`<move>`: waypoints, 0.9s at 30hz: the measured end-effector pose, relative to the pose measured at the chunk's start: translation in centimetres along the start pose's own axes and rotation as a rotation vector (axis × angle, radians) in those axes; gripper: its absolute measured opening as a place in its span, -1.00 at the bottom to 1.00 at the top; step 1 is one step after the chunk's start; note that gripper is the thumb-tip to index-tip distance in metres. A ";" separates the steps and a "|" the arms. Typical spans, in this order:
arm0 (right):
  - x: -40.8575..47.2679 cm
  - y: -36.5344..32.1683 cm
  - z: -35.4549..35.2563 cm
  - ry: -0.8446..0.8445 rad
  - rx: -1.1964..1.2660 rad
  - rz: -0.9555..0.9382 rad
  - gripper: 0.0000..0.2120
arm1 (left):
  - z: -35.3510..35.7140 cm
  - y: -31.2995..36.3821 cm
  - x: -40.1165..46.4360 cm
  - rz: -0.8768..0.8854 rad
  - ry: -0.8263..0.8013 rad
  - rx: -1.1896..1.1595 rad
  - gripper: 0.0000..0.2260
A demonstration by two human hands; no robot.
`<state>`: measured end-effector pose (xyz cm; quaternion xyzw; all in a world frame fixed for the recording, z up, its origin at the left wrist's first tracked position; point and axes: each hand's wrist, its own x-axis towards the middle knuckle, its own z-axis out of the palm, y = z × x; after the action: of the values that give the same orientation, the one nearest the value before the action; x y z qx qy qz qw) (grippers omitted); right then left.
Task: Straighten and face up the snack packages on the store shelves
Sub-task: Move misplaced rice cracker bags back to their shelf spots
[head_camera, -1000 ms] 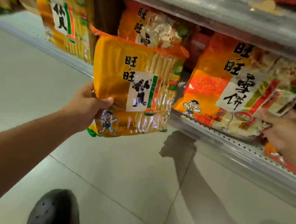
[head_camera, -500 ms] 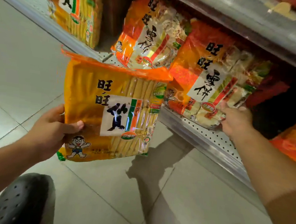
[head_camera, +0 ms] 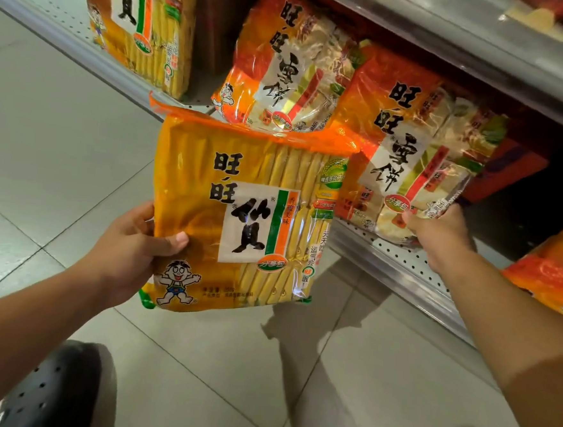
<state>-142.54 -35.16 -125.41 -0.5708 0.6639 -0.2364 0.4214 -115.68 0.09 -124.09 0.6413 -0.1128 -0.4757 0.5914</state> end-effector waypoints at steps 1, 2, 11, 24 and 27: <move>-0.8 0.0 0.0 0.056 -0.065 -0.016 -0.43 | 0.1 0.0 0.2 -0.004 -0.006 0.001 -0.46; -1.8 0.1 0.0 0.125 -0.113 -0.040 -0.31 | 0.2 0.1 0.3 -0.008 -0.014 0.001 -0.46; -16.6 -2.8 2.0 -0.457 0.152 0.012 -0.22 | 0.6 4.6 -1.8 -0.097 -0.189 -0.046 -0.45; -30.3 -25.0 1.1 -0.726 0.267 0.210 -0.48 | -10.0 22.0 -17.8 -0.308 0.025 -0.082 -0.45; -33.3 -30.6 4.4 -0.760 0.245 0.186 -0.46 | -14.2 25.1 -19.2 -0.294 0.193 -0.107 -0.43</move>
<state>-122.05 -9.82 -93.77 -0.5006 0.4767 -0.0469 0.7210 -104.64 16.06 -95.34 0.6613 0.0649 -0.4986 0.5567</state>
